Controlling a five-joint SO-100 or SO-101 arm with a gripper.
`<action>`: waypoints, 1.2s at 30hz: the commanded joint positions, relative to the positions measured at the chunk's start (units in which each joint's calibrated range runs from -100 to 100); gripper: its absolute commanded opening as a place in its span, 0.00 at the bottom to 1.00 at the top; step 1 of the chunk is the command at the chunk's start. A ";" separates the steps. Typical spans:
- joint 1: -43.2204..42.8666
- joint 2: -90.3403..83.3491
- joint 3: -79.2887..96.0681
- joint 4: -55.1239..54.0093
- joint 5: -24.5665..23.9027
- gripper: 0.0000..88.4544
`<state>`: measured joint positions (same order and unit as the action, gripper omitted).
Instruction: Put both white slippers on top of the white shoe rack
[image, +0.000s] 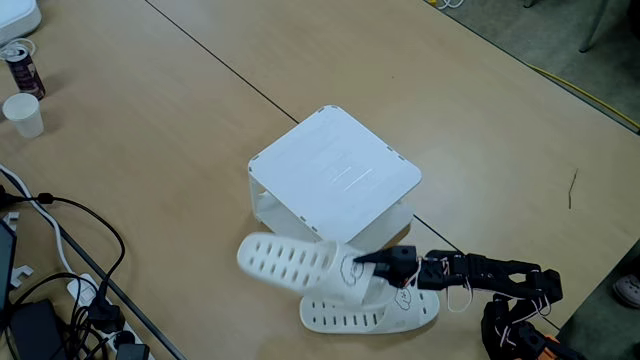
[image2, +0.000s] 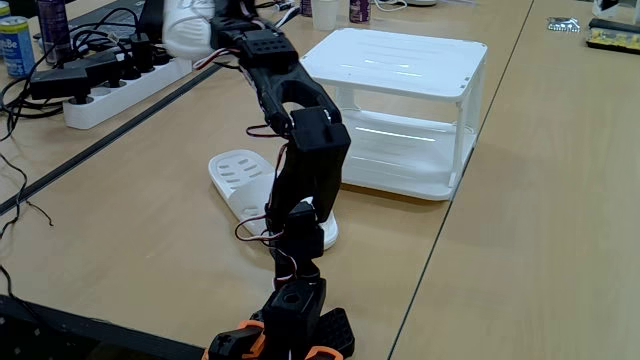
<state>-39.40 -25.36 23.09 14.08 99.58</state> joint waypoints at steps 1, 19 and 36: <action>4.20 -4.80 -6.90 1.45 0.42 0.01; 18.27 -2.62 -11.77 3.18 0.42 0.01; 19.17 12.70 -25.21 3.18 0.42 0.01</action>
<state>-20.82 -12.58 4.13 17.42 99.58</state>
